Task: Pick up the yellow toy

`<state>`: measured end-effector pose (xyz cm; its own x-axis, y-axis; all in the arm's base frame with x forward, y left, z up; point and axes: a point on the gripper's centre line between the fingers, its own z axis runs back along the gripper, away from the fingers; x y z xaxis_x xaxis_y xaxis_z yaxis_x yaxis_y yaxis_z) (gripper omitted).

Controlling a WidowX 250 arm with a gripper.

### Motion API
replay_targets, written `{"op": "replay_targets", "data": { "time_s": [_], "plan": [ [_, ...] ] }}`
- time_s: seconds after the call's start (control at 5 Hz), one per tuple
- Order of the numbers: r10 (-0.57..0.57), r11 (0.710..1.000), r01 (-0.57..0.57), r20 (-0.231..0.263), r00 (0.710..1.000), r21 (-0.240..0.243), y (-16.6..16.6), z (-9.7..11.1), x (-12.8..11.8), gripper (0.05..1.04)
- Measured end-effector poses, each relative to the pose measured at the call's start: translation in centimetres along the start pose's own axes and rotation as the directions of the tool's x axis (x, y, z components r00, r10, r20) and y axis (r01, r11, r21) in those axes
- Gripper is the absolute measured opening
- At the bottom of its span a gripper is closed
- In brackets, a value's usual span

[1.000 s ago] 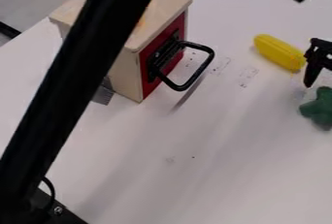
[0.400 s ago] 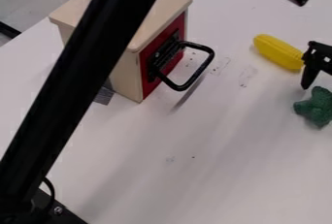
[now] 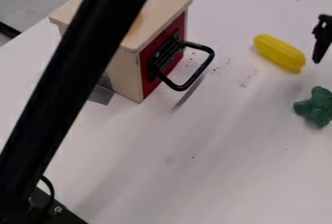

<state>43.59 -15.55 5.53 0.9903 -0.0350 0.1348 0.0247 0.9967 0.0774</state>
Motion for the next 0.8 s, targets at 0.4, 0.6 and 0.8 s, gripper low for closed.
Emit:
{"op": "replay_targets", "data": {
  "time_s": [0.4, 0.6, 0.8],
  "plan": [
    [0.378, 0.925, -0.378, 0.014, 0.926, 0.026, 4.7, 0.3, -0.1, 1.000],
    [0.536, 0.844, -0.536, 0.016, 0.844, 0.024, 6.2, 0.0, -0.6, 1.000],
    [0.651, 0.758, -0.651, 0.017, 0.759, 0.042, 6.8, -0.6, -1.0, 1.000]
  ]
}}
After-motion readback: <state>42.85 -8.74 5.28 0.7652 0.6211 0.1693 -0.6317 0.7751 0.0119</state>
